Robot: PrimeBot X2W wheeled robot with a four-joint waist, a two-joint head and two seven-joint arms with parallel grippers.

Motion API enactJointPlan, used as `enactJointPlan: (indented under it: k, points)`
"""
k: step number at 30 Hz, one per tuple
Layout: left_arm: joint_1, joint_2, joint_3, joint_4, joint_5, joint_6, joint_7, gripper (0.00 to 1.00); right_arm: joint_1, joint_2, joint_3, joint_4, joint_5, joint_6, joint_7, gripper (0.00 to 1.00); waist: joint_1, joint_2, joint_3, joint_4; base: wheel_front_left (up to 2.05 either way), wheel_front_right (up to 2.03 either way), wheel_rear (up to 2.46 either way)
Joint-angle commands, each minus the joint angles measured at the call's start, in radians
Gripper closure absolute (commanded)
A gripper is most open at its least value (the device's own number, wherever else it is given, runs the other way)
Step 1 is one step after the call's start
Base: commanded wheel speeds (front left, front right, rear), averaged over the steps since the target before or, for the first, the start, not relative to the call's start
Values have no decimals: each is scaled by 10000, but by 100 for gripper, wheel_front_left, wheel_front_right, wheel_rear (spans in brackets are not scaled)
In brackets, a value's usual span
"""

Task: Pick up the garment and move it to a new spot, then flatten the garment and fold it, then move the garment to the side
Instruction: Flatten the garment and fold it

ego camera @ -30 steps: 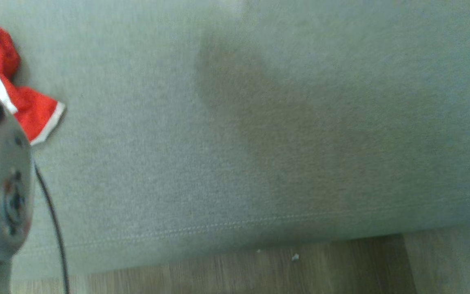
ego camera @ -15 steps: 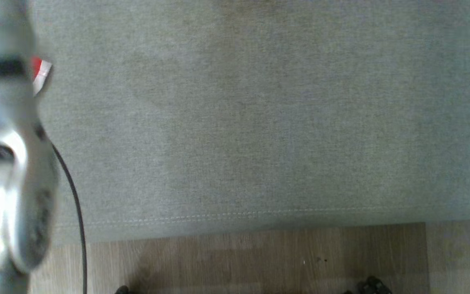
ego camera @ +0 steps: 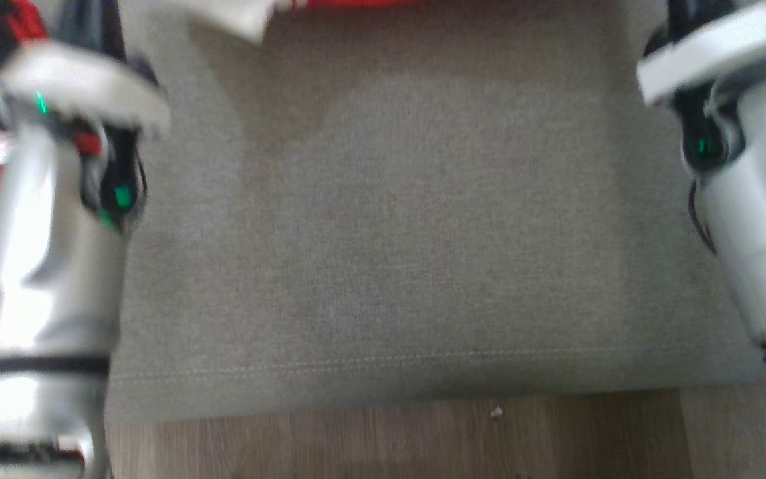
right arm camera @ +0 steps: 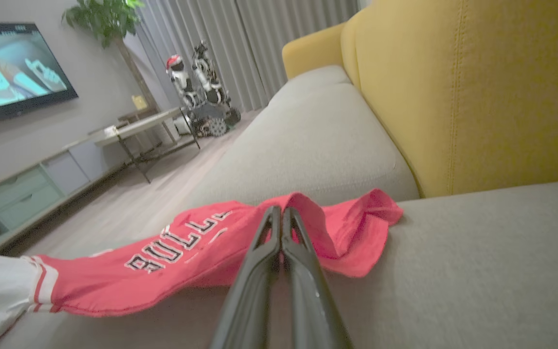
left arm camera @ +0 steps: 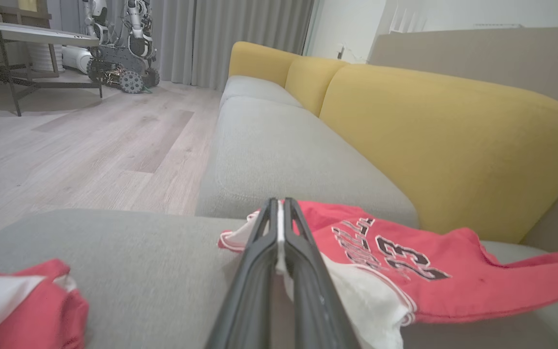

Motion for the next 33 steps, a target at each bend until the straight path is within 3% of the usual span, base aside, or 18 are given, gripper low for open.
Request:
enactJointPlan:
  k: [1, 8, 18, 33]
  points:
    - [284, 508, 206, -530, 63, -11, -84, 100, 335, -109, 309, -391, 171, 65, 145, 100, 0, 0, -567, 14, 0, 0, 0]
    - [2928, 1096, -76, -1819, 277, 51, 158, 100, 1512, -776, 1433, -718, 686, 65, 1411, 100, 0, 0, -1601, -85, 0, 0, 0]
    - [5562, 1687, -459, -3525, 329, 127, 1026, 100, 2393, -1925, 2400, -1254, 975, 65, 2607, 100, 0, 0, -2159, -122, 0, 0, 0]
    - [7415, 2605, -1212, -4915, -9, -220, 2059, 100, 3663, -2821, 2828, -1707, 2042, 65, 4651, 100, 0, 0, -2563, -255, 0, 0, 0]
